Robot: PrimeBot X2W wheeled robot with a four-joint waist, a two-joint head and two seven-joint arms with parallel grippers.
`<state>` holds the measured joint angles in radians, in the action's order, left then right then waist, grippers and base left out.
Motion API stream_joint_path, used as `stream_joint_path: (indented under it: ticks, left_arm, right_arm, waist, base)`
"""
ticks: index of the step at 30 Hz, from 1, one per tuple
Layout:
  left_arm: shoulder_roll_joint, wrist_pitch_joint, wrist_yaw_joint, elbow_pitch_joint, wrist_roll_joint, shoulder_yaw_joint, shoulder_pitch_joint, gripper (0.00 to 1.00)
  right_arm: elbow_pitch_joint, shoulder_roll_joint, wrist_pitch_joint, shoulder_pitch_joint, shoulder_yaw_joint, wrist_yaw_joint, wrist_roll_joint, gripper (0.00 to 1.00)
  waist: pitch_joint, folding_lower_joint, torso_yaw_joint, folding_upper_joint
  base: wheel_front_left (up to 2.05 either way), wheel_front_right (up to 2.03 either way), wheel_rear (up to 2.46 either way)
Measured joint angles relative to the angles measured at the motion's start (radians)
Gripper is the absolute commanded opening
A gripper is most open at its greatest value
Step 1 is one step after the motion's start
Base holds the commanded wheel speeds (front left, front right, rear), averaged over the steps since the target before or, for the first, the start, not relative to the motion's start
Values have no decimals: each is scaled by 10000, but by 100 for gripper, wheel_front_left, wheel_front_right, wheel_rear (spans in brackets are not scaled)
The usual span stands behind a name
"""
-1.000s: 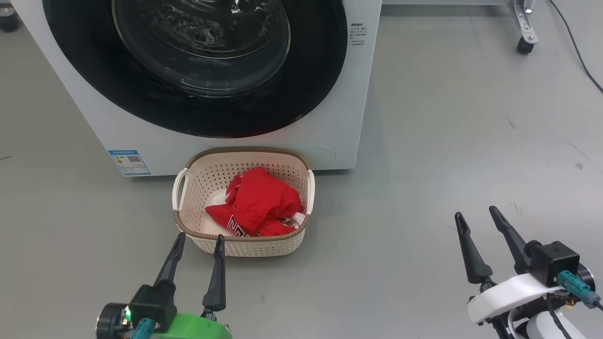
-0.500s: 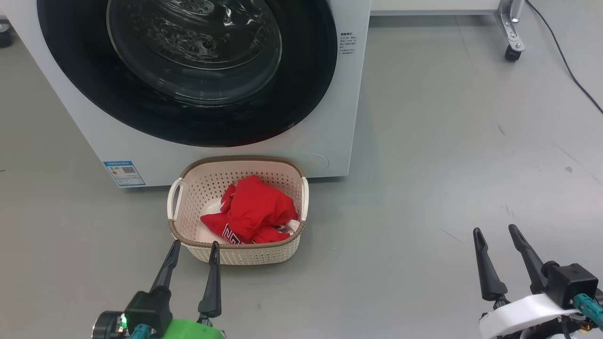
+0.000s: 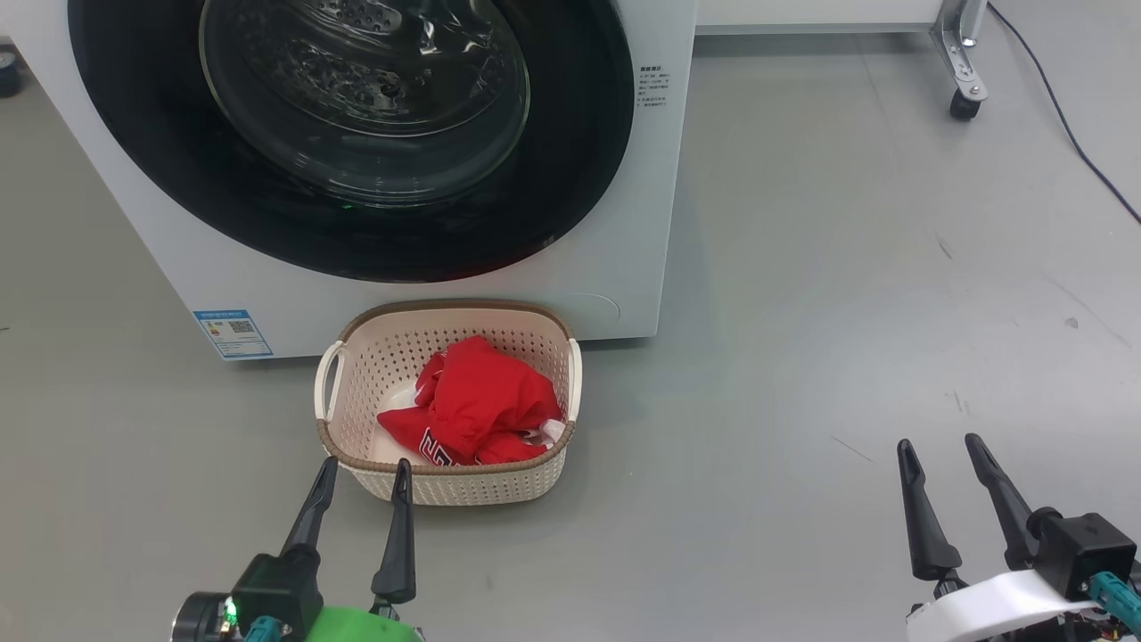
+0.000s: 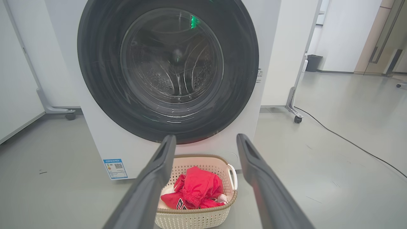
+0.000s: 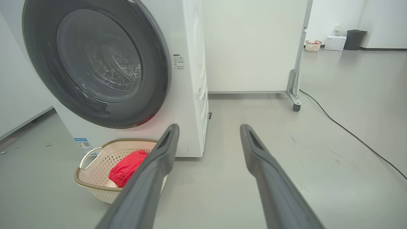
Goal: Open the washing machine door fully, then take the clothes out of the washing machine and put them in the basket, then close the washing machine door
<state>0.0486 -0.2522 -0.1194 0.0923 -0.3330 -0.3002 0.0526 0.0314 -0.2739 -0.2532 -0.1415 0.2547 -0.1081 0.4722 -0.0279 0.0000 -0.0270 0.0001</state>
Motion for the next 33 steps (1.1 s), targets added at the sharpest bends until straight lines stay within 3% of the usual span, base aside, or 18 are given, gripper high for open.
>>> stream_joint_path:
  ticks: [24, 25, 33]
  left_arm:
    - [0, 2, 2, -12, 4, -8, 95, 100]
    - [0, 0, 2, -21, 6, -13, 95, 0]
    - [-31, 48, 4, 635, -44, -100, 338, 0]
  right_arm:
    - [-249, 71, 0, -314, -111, -2, -190, 100]
    - [-251, 71, 0, -314, -111, -2, -219, 0]
    - [408, 568, 13, -406, 100, 13, -217, 0]
  waist:
    - [-20, 0, -96, 0]
    - [-21, 0, -105, 0]
    - [-23, 0, -109, 0]
  base:
    - [0, 0, 0]
    - [0, 0, 0]
    - [0, 0, 0]
